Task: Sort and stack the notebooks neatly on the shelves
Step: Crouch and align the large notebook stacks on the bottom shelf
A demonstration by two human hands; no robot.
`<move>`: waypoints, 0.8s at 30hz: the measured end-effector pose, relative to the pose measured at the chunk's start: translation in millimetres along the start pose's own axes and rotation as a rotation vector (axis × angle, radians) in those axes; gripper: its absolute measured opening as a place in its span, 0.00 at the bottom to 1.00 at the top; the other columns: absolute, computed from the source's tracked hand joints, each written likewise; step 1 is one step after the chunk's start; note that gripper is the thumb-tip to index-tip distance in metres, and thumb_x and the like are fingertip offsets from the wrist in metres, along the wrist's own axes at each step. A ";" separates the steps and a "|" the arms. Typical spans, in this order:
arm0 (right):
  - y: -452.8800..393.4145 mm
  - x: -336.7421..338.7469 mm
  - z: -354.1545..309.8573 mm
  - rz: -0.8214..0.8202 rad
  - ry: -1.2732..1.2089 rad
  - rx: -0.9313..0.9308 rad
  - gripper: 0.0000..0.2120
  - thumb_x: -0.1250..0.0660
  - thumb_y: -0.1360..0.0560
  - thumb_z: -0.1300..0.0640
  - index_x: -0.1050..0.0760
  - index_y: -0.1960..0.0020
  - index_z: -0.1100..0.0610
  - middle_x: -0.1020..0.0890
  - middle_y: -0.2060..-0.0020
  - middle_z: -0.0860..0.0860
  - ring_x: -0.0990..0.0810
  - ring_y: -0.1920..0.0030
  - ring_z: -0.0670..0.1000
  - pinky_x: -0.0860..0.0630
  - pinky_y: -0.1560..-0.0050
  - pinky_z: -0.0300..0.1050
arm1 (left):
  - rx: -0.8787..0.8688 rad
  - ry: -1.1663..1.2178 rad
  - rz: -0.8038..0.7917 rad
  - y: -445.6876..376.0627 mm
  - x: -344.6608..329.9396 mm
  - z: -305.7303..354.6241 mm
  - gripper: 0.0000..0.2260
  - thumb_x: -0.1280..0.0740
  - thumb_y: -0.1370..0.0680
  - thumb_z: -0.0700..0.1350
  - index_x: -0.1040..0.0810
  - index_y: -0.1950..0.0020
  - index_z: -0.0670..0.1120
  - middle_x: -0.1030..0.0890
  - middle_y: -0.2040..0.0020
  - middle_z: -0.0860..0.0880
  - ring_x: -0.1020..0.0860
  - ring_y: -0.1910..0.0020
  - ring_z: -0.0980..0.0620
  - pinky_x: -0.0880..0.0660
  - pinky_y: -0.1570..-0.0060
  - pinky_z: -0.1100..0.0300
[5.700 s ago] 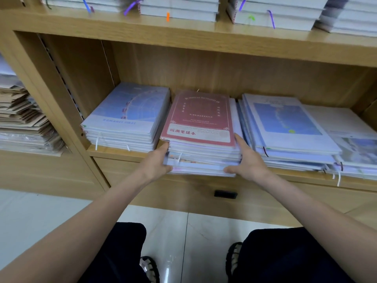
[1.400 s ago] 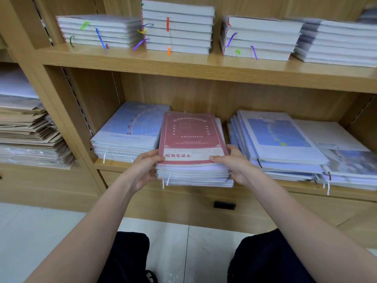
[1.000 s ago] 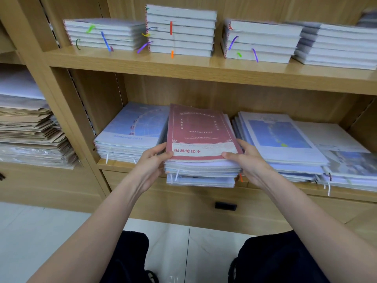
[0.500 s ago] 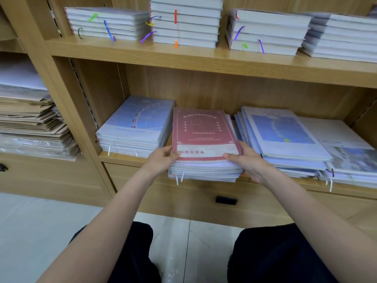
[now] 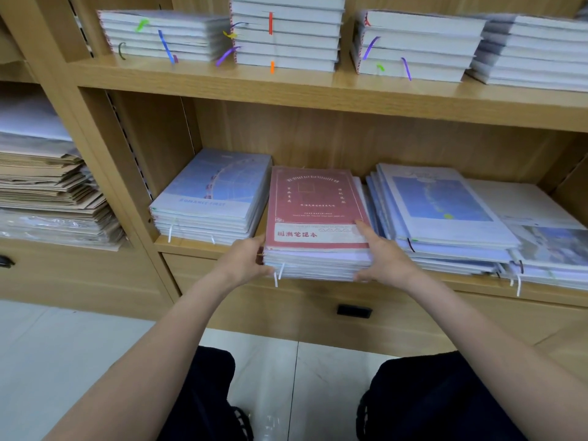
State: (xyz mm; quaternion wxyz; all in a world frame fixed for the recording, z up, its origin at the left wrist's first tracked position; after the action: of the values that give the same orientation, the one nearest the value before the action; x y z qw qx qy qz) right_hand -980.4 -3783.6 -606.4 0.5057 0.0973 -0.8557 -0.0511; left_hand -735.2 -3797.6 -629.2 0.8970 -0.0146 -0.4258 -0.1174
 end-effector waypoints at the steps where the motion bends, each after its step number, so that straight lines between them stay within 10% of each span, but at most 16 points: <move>1: -0.6 0.1 -0.5 0.005 0.010 -0.004 0.51 0.25 0.32 0.60 0.58 0.23 0.48 0.32 0.30 0.56 0.28 0.36 0.56 0.31 0.42 0.42 | -0.008 0.002 0.012 -1.0 0.8 -0.3 0.28 0.27 0.29 0.39 0.31 0.31 0.47 0.19 0.46 0.47 0.21 0.48 0.48 0.26 0.42 0.55; 24: 0.0 5.5 0.0 -0.002 -0.095 -0.031 0.49 0.27 0.31 0.65 0.55 0.23 0.46 0.41 0.25 0.51 0.29 0.34 0.58 0.31 0.39 0.46 | 0.134 0.355 -0.031 3.2 -9.6 -10.7 0.22 0.33 0.28 0.27 0.28 0.35 0.39 0.22 0.41 0.46 0.25 0.39 0.48 0.30 0.36 0.57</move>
State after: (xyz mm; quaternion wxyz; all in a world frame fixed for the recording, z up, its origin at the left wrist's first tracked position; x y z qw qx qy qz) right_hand -983.0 -3784.8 -601.7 0.4662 0.0877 -0.8776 -0.0695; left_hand -732.2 -3793.9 -643.1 0.9551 0.0728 -0.2679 -0.1032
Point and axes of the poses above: each hand's wrist, its own y-axis away from the middle knuckle, its own x-axis out of the back of the hand, z = x × y, the point moved 3 cm from there along -y, towards the middle knuckle
